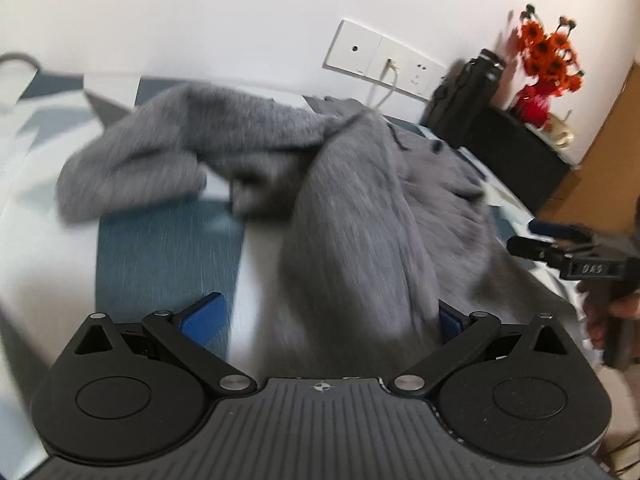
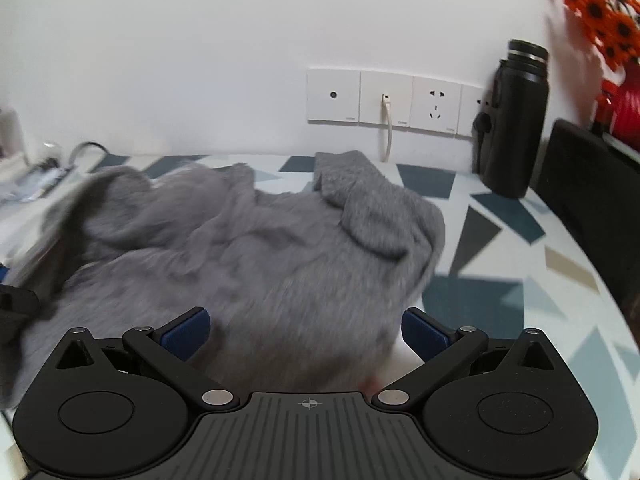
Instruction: Fold clothes
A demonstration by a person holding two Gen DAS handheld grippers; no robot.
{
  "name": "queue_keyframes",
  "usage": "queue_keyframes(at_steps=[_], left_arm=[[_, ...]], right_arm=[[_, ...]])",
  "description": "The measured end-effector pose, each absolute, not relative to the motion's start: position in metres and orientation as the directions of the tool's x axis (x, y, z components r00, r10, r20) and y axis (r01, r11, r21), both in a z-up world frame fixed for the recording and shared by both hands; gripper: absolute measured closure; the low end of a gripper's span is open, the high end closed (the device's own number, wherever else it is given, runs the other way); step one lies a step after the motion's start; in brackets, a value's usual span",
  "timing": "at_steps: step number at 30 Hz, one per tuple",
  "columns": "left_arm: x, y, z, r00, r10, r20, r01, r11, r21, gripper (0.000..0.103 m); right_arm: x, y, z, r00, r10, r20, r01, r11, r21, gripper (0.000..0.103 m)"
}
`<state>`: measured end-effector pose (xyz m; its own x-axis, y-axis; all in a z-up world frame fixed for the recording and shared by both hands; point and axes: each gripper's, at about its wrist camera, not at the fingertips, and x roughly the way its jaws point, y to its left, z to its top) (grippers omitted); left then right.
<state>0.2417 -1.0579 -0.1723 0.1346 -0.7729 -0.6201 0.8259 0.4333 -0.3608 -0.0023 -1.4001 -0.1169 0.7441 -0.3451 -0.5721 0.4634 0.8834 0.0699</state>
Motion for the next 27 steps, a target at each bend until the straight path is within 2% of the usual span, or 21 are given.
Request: queue_keyframes(at_steps=[5, 8, 10, 12, 13, 15, 16, 18, 19, 25, 27], left_arm=[[0.199, -1.041, -0.164, 0.197, -0.717, -0.669, 0.877, 0.434, -0.207, 0.000], [0.181, -1.036, -0.165, 0.202, -0.692, -0.693, 0.894, 0.420, -0.158, 0.000], [0.174, -1.037, -0.168, 0.219, -0.667, -0.712, 0.897, 0.424, -0.121, 0.000], [0.174, -1.039, -0.169, 0.243, -0.654, -0.717, 0.895, 0.435, -0.094, 0.000], [0.175, -1.040, -0.169, 0.255, -0.648, -0.718, 0.894, 0.441, -0.081, 0.000], [0.176, -1.042, -0.170, 0.279, -0.636, -0.719, 0.890, 0.453, -0.056, 0.000], [0.177, -1.043, -0.171, 0.290, -0.631, -0.720, 0.888, 0.458, -0.044, 0.000], [0.178, -1.045, -0.172, 0.314, -0.618, -0.720, 0.883, 0.470, -0.019, 0.000], [0.179, -1.046, -0.172, 0.326, -0.612, -0.720, 0.880, 0.475, -0.006, 0.000], [0.185, -1.052, -0.174, 0.390, -0.584, -0.712, 0.861, 0.506, 0.057, 0.000], [0.190, -1.053, -0.174, 0.407, -0.584, -0.703, 0.854, 0.515, 0.066, 0.000]], right_arm=[[-0.051, -1.381, -0.117, 0.795, -0.249, -0.554, 0.396, 0.903, 0.163, 0.001], [-0.068, -1.370, -0.126, 0.794, -0.205, -0.572, 0.356, 0.920, 0.163, 0.001], [-0.075, -1.362, -0.133, 0.792, -0.190, -0.580, 0.329, 0.933, 0.144, 0.005], [-0.077, -1.357, -0.139, 0.797, -0.166, -0.581, 0.302, 0.942, 0.145, 0.027], [-0.078, -1.357, -0.141, 0.802, -0.152, -0.578, 0.291, 0.944, 0.155, 0.032], [-0.079, -1.356, -0.146, 0.811, -0.124, -0.572, 0.269, 0.947, 0.177, 0.054], [-0.079, -1.357, -0.147, 0.818, -0.108, -0.564, 0.259, 0.946, 0.194, 0.060], [-0.078, -1.363, -0.149, 0.833, -0.092, -0.545, 0.251, 0.941, 0.226, 0.083], [-0.078, -1.367, -0.150, 0.840, -0.093, -0.535, 0.254, 0.938, 0.235, 0.090], [-0.088, -1.416, -0.134, 0.861, -0.265, -0.434, 0.424, 0.846, 0.324, 0.093], [-0.085, -1.432, -0.130, 0.849, -0.306, -0.430, 0.465, 0.819, 0.336, 0.093]])
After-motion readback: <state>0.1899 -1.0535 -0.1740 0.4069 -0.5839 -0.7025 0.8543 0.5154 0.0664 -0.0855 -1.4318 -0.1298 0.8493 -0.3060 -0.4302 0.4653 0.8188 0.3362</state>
